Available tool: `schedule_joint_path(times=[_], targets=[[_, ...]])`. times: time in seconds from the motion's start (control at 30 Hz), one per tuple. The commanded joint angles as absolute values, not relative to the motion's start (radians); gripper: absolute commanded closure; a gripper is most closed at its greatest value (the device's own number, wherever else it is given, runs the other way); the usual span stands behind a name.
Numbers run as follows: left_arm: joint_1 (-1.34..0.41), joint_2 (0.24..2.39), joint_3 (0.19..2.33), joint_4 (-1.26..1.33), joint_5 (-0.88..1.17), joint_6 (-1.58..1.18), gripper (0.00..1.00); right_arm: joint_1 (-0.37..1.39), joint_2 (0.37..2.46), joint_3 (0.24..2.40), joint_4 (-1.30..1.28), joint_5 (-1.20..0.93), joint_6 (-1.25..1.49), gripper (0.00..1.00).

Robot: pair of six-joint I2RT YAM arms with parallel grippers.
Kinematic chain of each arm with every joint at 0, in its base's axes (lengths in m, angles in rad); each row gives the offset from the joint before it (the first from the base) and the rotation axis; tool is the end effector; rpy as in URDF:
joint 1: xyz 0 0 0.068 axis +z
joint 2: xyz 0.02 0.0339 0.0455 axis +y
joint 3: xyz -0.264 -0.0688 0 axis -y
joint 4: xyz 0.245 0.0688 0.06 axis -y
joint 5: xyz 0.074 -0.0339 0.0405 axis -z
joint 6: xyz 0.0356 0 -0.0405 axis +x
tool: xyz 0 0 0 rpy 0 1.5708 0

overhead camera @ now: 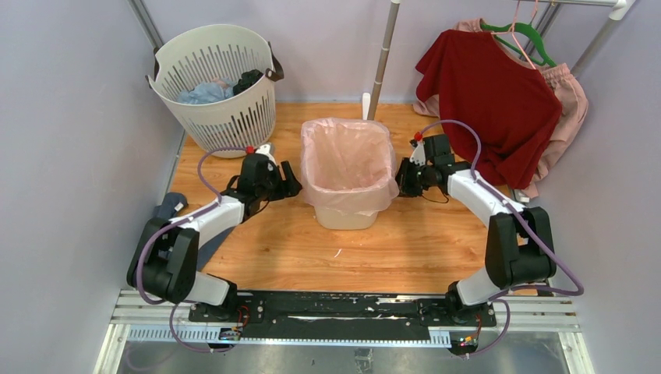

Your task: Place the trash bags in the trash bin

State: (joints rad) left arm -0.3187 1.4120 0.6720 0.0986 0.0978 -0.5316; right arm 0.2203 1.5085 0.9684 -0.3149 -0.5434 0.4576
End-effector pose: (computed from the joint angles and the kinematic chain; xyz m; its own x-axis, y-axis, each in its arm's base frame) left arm 0.2718 -0.0933 0.1878 -0.6855 -0.3051 -0.6611 0.0448 0.8886 -0.4565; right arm 0.3015 0.0864 0.2236 -0.8895 0.1883 -0.4163 -0.1395 0.7557 0.6399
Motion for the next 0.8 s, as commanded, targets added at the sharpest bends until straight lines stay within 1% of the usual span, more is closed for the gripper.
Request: schedule_joint_path(times=[0.0,0.33,0.47,0.63,0.77], targets=[[-0.327,1.358,0.669,0.127,0.082,-0.524,0.28,0.233,1.471,1.015,-0.358,-0.511,0.443,0.93],[-0.334,1.443,0.677,0.15,0.098,-0.519,0.28,0.24,1.515,0.976,-0.314,-0.516,0.447,0.94],[-0.344,1.452,0.676,0.174,0.121,-0.521,0.32,0.242,1.523,0.974,-0.309,-0.518,0.447,0.95],[-0.347,1.385,0.663,0.148,0.1,-0.522,0.39,0.242,1.523,0.989,-0.324,-0.516,0.439,0.95],[-0.347,1.311,0.676,0.045,0.056,-0.501,0.39,0.242,1.52,0.997,-0.332,-0.515,0.433,0.95]])
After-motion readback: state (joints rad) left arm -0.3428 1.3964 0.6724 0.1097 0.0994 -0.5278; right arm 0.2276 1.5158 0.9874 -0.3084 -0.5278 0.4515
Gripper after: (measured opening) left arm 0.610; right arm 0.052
